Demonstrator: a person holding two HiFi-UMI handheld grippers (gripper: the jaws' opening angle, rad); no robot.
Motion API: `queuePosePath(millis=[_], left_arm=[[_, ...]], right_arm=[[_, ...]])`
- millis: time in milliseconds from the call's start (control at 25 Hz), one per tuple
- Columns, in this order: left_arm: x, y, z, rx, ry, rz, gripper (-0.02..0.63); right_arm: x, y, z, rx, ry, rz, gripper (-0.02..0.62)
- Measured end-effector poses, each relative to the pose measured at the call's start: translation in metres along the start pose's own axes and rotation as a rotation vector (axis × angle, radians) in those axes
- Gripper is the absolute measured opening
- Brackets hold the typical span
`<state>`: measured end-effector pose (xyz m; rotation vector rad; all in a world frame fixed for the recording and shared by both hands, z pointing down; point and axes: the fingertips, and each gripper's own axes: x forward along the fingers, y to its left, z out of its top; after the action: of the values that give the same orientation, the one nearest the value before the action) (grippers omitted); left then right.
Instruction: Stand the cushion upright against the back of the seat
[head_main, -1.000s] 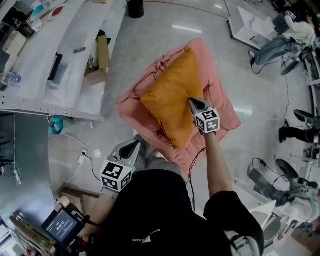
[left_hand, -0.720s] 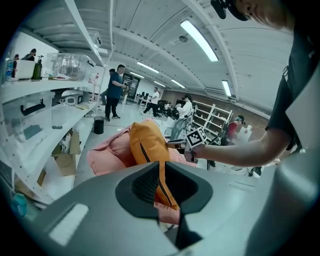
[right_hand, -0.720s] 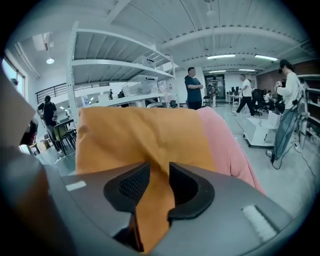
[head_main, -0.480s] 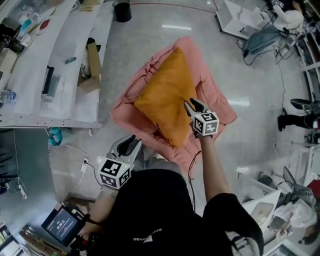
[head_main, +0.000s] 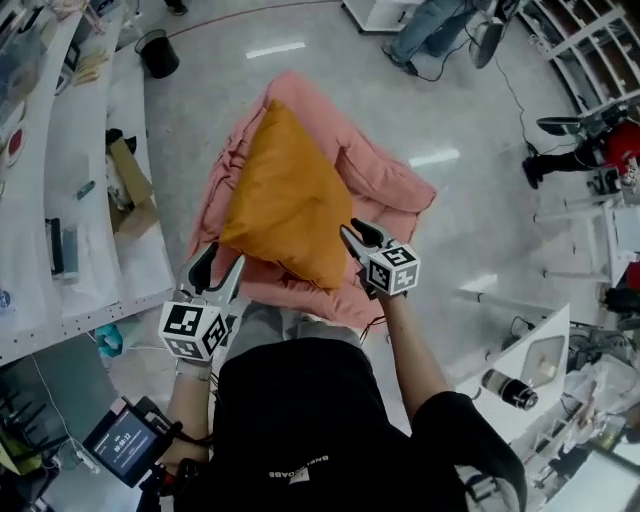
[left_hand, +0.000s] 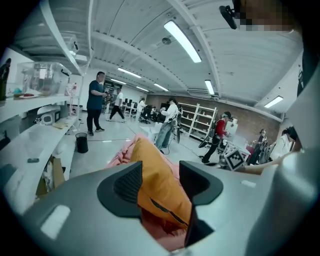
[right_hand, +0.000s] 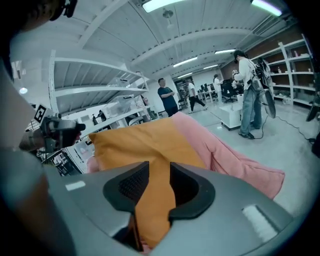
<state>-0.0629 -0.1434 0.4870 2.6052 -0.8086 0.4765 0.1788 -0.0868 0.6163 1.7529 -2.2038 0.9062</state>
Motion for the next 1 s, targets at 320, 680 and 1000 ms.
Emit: queuePosePath(millis=[320, 680, 1000], left_arm=[[0.067, 0.023, 0.039, 0.116, 0.073, -0.076, 0.305], [0.142, 0.037, -0.004, 0.191, 0.380, -0.185, 0.380], [0.170, 0.040, -0.044, 0.150, 0.531, -0.216, 0.358]], right_arm=[[-0.044, 0.002, -0.021, 0.081, -0.007, -0.087, 0.133], [-0.091, 0.008, -0.046, 0.153, -0.023, -0.236, 0.129], [-0.131, 0.005, -0.067, 0.253, -0.057, -0.383, 0.124]])
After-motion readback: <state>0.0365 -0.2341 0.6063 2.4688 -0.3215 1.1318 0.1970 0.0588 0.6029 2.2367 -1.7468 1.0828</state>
